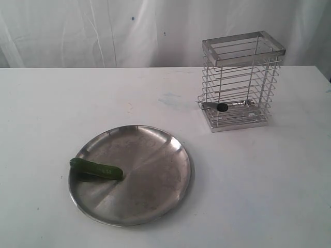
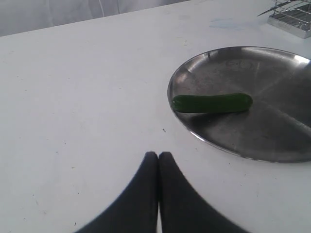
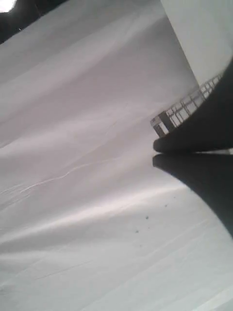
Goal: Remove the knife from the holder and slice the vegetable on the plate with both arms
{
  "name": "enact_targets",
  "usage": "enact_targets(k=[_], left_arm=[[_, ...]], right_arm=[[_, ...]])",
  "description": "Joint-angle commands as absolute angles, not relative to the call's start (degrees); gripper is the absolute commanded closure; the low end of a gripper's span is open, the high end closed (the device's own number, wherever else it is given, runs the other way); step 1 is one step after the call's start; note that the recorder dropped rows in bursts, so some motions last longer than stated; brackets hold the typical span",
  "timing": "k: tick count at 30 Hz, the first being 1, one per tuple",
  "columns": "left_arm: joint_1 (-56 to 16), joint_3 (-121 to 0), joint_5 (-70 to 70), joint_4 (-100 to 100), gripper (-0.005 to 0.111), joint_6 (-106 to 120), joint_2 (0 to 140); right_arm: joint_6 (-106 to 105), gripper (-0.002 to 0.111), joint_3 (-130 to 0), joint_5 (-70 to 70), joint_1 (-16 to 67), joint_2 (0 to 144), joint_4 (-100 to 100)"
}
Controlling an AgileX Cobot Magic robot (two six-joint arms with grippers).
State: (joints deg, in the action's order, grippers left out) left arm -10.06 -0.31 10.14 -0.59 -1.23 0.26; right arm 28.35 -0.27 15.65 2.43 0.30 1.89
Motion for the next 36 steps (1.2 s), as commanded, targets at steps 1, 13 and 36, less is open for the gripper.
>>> enact_targets(k=[1,13,36], left_arm=[[-9.78,0.00,10.33,-1.08,0.107,-1.28,0.00],[-9.78,0.00,10.33,-1.08,0.107,-1.28,0.00],[-9.78,0.00,10.33,-1.08,0.107,-1.28,0.00]], right_arm=[[43.87,0.108,-4.64,16.67,2.22,0.00,-15.32],[115.53,0.108,-34.43,32.92,2.22,34.96,-99.95],[50.75,0.055,-45.74,39.70,4.61,79.54,-99.95]])
